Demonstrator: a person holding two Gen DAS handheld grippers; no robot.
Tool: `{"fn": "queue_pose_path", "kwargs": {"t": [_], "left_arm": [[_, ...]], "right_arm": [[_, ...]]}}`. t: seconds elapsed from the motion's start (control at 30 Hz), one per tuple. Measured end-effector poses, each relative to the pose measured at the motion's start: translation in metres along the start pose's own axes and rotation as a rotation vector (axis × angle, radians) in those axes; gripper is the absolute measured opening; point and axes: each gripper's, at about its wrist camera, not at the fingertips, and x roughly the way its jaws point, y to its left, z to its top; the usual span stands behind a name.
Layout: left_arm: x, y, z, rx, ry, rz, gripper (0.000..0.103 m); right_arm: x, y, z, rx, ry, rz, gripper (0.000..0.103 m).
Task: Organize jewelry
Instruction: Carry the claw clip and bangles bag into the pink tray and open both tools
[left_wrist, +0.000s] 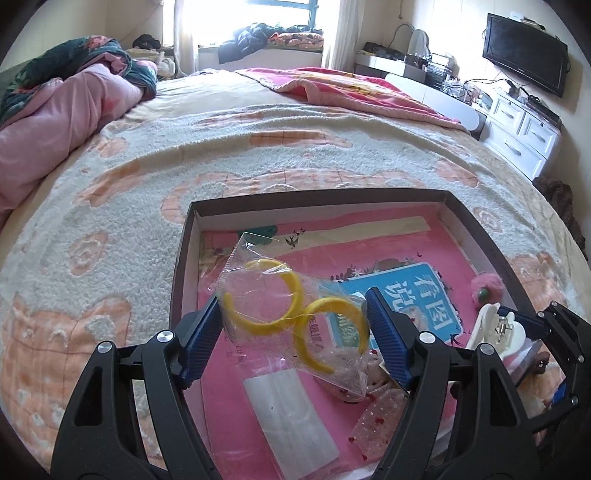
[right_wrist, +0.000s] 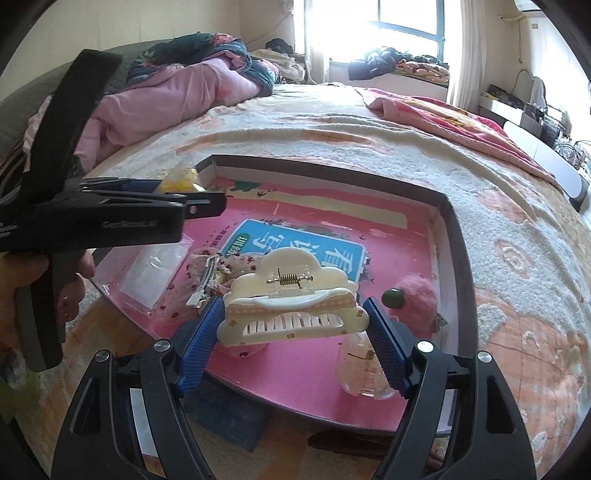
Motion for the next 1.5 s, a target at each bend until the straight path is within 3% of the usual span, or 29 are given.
{"fn": "queue_pose_path", "kwargs": {"t": [0.33,0.63,1.0,1.5], "left_arm": [[0.003,0.004,-0.001,-0.014,0.013,-0.007,0.068],[-0.005,0.001,-0.004,-0.011,-0.010,-0.006,0.078],[-0.042,-0.007,-0.014,-0.016,-0.082,-0.014,0.091],[-0.101,-0.015,-0.034,-0.029,-0.190,-0.020,0.092]], "right_arm": [[-0.004,0.000,-0.001,0.009,-0.005,0.008,0.077],[-0.027,-0.005,-0.009,0.048,-0.036,0.017,0.080],[-0.052,-0.008,-0.019,0.069,-0.071,-0.004,0.084],[-0.095,-0.017,-0.036,0.116,-0.119,-0.038,0.086]]}}
